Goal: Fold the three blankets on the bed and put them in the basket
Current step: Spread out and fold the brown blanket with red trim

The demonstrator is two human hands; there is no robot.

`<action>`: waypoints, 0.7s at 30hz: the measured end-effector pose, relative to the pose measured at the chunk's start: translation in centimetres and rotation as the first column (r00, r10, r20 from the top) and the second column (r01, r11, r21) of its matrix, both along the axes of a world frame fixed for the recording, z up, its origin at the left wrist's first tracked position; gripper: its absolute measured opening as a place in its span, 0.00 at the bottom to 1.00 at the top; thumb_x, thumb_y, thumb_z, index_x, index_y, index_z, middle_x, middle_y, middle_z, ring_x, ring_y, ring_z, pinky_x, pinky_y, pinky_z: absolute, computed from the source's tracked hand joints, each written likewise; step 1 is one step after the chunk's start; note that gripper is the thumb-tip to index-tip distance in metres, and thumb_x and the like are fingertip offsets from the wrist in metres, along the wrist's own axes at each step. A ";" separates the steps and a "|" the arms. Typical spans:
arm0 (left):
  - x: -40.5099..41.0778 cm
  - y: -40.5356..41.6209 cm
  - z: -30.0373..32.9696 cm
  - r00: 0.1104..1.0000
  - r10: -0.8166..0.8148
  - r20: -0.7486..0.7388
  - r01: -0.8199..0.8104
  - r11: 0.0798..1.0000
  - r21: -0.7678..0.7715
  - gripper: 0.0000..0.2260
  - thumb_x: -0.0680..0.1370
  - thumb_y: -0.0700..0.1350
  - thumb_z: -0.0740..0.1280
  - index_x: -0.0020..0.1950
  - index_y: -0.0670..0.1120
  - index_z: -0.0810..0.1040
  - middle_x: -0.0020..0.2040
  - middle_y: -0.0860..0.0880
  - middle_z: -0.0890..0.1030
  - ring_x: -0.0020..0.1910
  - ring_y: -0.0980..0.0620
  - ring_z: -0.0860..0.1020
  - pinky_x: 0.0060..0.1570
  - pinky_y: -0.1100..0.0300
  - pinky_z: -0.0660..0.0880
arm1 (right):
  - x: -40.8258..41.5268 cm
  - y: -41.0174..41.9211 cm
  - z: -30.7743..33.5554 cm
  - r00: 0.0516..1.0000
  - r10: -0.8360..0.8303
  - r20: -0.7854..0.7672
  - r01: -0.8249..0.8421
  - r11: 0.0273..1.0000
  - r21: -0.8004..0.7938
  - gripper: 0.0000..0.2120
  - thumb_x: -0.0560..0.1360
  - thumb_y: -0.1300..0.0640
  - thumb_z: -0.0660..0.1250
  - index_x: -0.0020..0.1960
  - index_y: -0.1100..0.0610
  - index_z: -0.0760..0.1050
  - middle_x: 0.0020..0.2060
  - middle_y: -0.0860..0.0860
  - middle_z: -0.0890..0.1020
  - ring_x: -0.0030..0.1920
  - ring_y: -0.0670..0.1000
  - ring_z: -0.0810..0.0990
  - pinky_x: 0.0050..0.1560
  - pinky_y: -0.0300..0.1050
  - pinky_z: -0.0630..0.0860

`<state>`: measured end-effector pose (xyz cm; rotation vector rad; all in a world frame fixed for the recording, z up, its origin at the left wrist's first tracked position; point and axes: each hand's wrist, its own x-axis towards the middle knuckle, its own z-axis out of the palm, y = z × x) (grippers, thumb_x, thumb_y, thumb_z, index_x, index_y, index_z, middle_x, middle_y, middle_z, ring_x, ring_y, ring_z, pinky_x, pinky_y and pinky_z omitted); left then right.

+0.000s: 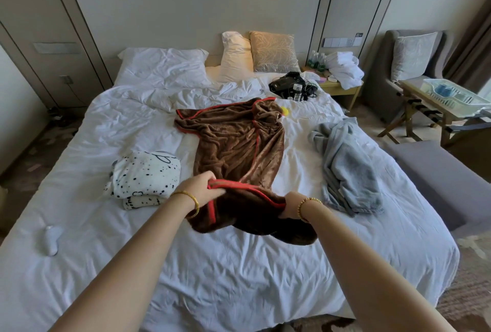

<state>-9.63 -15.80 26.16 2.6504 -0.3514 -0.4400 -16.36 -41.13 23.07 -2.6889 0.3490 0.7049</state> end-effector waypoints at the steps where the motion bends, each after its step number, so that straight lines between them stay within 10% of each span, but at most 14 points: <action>1: -0.1 0.0 -0.6 0.995 -0.079 -0.064 0.089 0.981 0.171 0.20 0.67 0.64 0.68 0.51 0.54 0.69 0.44 0.52 0.78 0.43 0.50 0.77 0.37 0.60 0.70 | -0.2 -0.2 -0.5 0.999 -0.038 0.015 0.039 0.999 -0.038 0.10 0.73 0.52 0.65 0.49 0.58 0.75 0.49 0.55 0.81 0.46 0.54 0.79 0.44 0.42 0.71; 5: -0.4 -1.5 -3.3 0.981 -0.132 -0.139 0.188 0.809 0.556 0.19 0.71 0.57 0.67 0.57 0.48 0.75 0.48 0.50 0.79 0.50 0.47 0.79 0.43 0.58 0.73 | 0.3 -0.6 -1.9 0.987 -0.114 0.115 0.130 0.981 -0.145 0.08 0.76 0.58 0.56 0.48 0.57 0.74 0.48 0.55 0.80 0.47 0.55 0.78 0.43 0.43 0.70; 10: 0.8 -3.2 -5.3 0.972 0.200 -0.122 -0.136 0.904 0.404 0.16 0.77 0.52 0.58 0.59 0.47 0.77 0.55 0.45 0.80 0.55 0.44 0.78 0.48 0.57 0.72 | 3.2 -1.3 -2.7 0.900 -0.424 0.106 0.400 0.897 0.191 0.15 0.79 0.59 0.53 0.57 0.61 0.75 0.55 0.58 0.79 0.54 0.57 0.77 0.46 0.43 0.69; 13: 2.5 -6.1 -3.7 0.916 0.295 -0.272 -0.257 0.952 0.165 0.19 0.79 0.52 0.58 0.63 0.43 0.74 0.60 0.40 0.78 0.59 0.41 0.76 0.58 0.53 0.72 | 5.3 -1.9 -1.1 0.634 -0.770 -0.069 0.630 0.462 0.623 0.18 0.81 0.62 0.50 0.67 0.65 0.69 0.64 0.60 0.74 0.64 0.57 0.72 0.58 0.43 0.68; 15: 5.0 -9.5 0.4 0.926 0.321 -0.198 -0.349 0.928 -0.131 0.17 0.80 0.48 0.57 0.64 0.43 0.75 0.62 0.39 0.77 0.61 0.41 0.75 0.61 0.54 0.70 | 7.6 -2.2 3.0 0.400 -0.884 -0.241 0.552 0.022 0.834 0.19 0.82 0.63 0.47 0.70 0.67 0.62 0.66 0.59 0.70 0.68 0.59 0.68 0.62 0.47 0.68; 16: 6.6 -11.1 3.5 0.927 0.356 -0.122 -0.376 0.873 -0.309 0.16 0.80 0.46 0.57 0.63 0.43 0.75 0.62 0.39 0.77 0.61 0.41 0.75 0.61 0.55 0.70 | 9.4 -2.4 6.2 0.358 -0.906 -0.225 0.446 -0.046 0.894 0.19 0.81 0.64 0.48 0.70 0.66 0.62 0.63 0.58 0.73 0.66 0.59 0.70 0.56 0.45 0.73; 19: 11.1 -12.9 15.3 0.781 0.566 0.265 -0.182 0.611 -0.770 0.15 0.76 0.41 0.59 0.60 0.45 0.78 0.55 0.43 0.81 0.56 0.44 0.78 0.53 0.62 0.69 | 15.1 -1.7 18.7 0.228 -0.906 0.357 0.017 0.370 0.929 0.20 0.76 0.70 0.51 0.64 0.60 0.71 0.51 0.52 0.78 0.59 0.54 0.77 0.44 0.33 0.74; 21: 12.1 -10.8 20.3 0.439 0.695 0.570 0.092 0.596 -0.798 0.18 0.72 0.43 0.57 0.57 0.48 0.79 0.49 0.47 0.83 0.48 0.46 0.80 0.41 0.60 0.71 | 16.9 -0.5 24.6 -0.021 -0.643 0.765 -0.215 0.751 0.625 0.25 0.72 0.69 0.55 0.67 0.56 0.69 0.55 0.51 0.79 0.57 0.52 0.78 0.51 0.37 0.75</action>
